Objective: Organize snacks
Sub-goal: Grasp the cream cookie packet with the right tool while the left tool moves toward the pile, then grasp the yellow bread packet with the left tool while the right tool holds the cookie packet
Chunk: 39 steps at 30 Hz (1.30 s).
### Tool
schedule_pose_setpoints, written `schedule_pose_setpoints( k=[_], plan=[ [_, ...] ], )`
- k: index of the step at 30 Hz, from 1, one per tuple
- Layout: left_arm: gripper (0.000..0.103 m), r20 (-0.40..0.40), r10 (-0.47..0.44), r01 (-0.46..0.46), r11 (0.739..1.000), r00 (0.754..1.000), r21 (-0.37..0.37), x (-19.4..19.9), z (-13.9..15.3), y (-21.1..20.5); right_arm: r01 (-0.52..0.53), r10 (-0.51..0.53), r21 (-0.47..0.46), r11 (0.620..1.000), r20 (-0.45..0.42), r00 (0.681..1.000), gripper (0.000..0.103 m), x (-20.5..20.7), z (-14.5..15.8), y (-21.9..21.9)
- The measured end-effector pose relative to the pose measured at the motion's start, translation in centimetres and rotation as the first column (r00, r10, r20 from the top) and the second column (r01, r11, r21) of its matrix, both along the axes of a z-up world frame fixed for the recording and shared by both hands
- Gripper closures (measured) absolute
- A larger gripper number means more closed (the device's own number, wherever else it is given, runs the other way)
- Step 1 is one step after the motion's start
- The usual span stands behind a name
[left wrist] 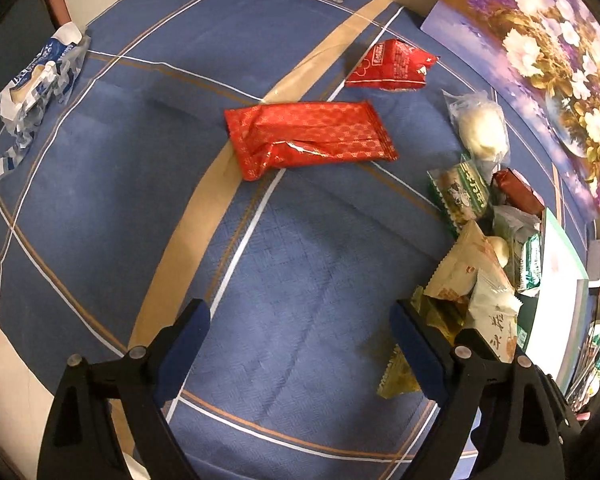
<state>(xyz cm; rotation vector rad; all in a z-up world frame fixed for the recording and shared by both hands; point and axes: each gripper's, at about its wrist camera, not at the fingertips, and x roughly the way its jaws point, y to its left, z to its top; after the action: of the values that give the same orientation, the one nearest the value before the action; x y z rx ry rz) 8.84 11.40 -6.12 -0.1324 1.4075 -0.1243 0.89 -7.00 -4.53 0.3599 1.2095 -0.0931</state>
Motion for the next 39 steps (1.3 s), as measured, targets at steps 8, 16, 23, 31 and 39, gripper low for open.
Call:
schedule_pose_setpoints(
  k=[8,16,23,31,39],
  plan=[
    [0.012,-0.007,0.01,-0.01,1.0,1.0,0.006,-1.4,0.0,-1.8,0.026,-0.027,0.066,0.997,0.017,0.999,0.047,-0.4,0.1,-0.8],
    [0.012,-0.004,0.013,-0.013,1.0,1.0,0.009,-2.7,1.1,-3.1,0.05,-0.053,0.122,0.991,0.018,0.998,0.049,-1.3,0.4,-1.8],
    [0.012,0.013,0.012,-0.012,1.0,1.0,-0.009,-3.5,2.6,-4.1,0.083,-0.088,0.115,0.99,0.044,0.995,0.05,-2.7,1.8,-3.3],
    [0.012,0.015,-0.056,0.056,0.998,0.998,-0.016,-4.3,2.8,-6.6,0.146,-0.15,0.069,0.987,0.062,0.987,0.05,-4.9,3.6,-5.6],
    [0.012,-0.014,-0.177,0.177,0.984,0.984,0.0,-5.5,2.0,-10.2,0.216,-0.216,-0.001,0.976,0.062,0.974,0.05,-7.0,4.5,-8.1]
  ],
)
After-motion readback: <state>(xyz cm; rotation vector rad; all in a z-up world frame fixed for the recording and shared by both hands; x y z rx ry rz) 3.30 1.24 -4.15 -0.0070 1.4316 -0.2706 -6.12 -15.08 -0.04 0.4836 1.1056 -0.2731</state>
